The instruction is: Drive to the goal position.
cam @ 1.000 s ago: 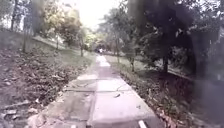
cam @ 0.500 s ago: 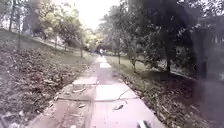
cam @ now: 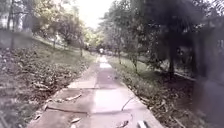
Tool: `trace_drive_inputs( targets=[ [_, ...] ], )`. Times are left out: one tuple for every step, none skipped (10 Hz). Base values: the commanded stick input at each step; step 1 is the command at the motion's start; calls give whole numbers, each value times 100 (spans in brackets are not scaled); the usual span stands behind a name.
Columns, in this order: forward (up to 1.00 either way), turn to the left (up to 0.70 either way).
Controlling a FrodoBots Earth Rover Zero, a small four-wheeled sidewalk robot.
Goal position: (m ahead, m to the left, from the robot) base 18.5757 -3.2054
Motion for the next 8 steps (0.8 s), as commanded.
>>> trace_drive_inputs(
  targets=[
    [70,0],
    [70,0],
    [70,0],
    [70,0],
    [70,0],
    [70,0],
    [70,2],
    [70,2]
  ],
)
